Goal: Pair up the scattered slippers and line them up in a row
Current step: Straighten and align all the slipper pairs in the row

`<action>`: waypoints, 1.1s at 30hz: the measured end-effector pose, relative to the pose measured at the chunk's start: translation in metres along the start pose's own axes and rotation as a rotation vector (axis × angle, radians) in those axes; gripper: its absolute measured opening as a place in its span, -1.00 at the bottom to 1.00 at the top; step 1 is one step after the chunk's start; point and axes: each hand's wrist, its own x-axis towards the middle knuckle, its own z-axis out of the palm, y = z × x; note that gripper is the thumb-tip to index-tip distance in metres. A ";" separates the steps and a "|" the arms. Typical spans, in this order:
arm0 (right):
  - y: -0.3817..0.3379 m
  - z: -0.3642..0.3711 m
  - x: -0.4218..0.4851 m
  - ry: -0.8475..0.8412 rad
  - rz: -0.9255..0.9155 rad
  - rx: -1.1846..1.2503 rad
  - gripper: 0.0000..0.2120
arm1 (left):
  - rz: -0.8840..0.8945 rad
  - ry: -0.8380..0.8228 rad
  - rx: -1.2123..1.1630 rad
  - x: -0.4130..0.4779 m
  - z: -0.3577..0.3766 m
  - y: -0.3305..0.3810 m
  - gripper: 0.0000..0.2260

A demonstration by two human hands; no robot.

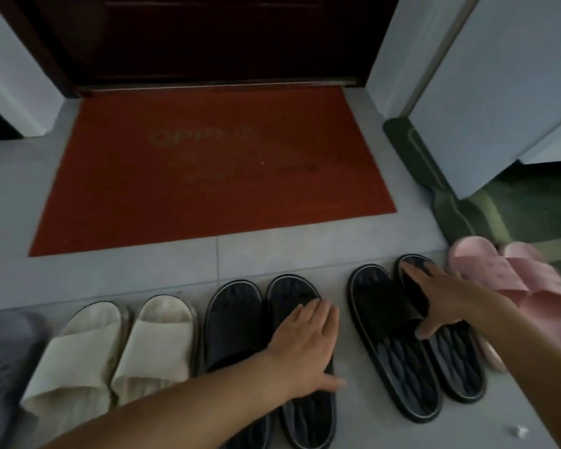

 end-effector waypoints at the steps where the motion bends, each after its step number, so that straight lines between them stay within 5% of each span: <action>1: 0.010 0.010 0.000 0.010 0.054 -0.014 0.35 | -0.030 0.009 -0.042 0.017 0.001 0.014 -0.07; 12: 0.047 0.047 0.022 0.263 -0.128 0.250 -0.25 | -0.242 0.000 -0.207 0.111 0.022 0.055 -0.16; 33: 0.022 0.057 0.027 0.331 -0.254 0.272 -0.20 | -0.220 0.022 -0.123 0.081 0.022 0.022 -0.18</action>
